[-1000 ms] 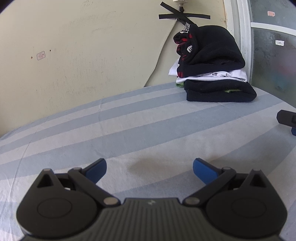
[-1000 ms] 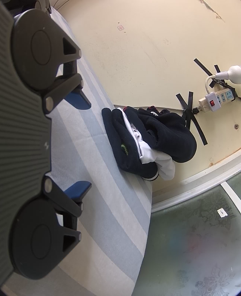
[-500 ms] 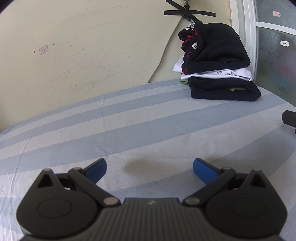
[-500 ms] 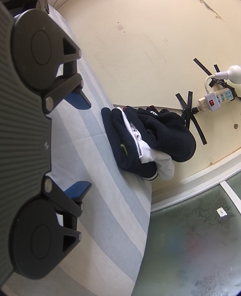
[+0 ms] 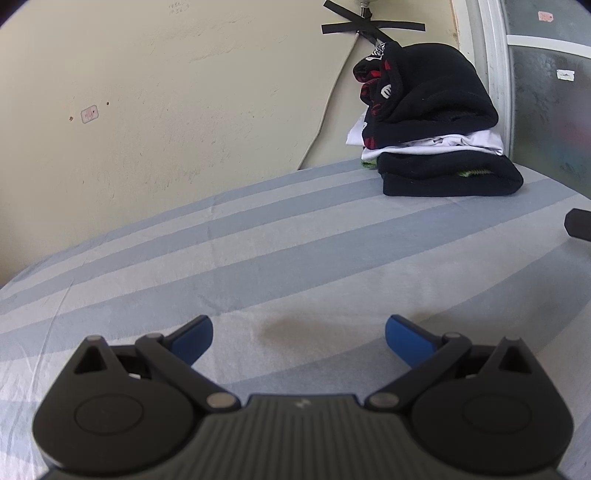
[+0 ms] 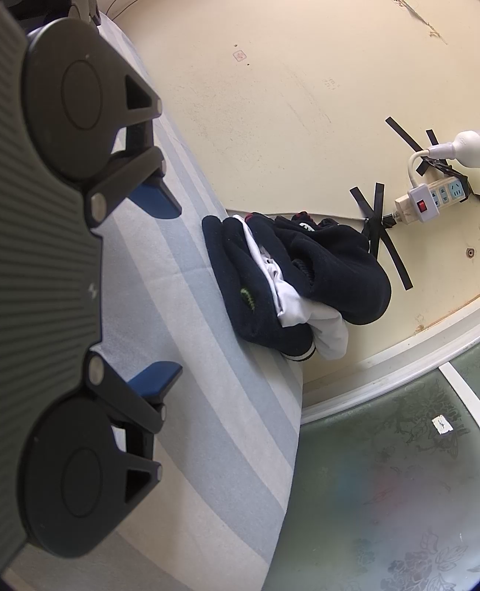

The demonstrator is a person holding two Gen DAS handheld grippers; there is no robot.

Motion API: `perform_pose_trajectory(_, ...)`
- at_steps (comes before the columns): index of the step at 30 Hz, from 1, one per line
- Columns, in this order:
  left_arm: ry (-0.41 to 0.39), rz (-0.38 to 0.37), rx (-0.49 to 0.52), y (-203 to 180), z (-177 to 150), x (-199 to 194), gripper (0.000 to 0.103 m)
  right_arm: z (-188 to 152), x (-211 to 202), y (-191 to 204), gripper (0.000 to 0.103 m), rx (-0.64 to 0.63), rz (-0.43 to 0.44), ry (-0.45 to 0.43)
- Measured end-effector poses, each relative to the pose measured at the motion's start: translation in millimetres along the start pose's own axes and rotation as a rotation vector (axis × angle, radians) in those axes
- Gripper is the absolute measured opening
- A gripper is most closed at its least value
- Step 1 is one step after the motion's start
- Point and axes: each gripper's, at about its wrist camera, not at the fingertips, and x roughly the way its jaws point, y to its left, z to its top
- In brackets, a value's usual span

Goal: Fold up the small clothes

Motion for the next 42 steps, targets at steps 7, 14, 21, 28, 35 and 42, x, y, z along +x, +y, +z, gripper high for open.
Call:
perform_pose_trajectory(7,-0.015,0.012,0.031,-5.3,-1.3,-2.7,0.103,-0.5,-0.5,0.4,0.086,0.001,-0.001,-0.001)
perform_pose_trajectory(14,-0.029,0.019,0.059,-9.7,-2.3,-4.8,0.103,-0.4,-0.9,1.0,0.086,0.001,-0.001,-0.002)
perform_pose_trajectory(21,-0.044,0.025,0.089,-14.8,-4.1,-7.1,0.103,-0.7,-1.4,1.1,0.086,0.001,-0.001,-0.002)
perform_pose_trajectory(28,-0.051,0.026,0.105,-16.7,-5.1,-7.6,0.103,-0.3,-0.9,1.8,0.086,0.001,-0.001,-0.003)
perform_pose_trajectory(35,-0.052,0.028,0.110,-17.5,-5.6,-7.5,0.103,-0.7,-1.4,2.3,0.086,0.002,-0.002,-0.003)
perform_pose_trajectory(42,-0.054,0.028,0.114,-18.6,-6.0,-7.4,0.103,-1.5,-1.6,2.3,0.086,0.003,-0.003,-0.005)
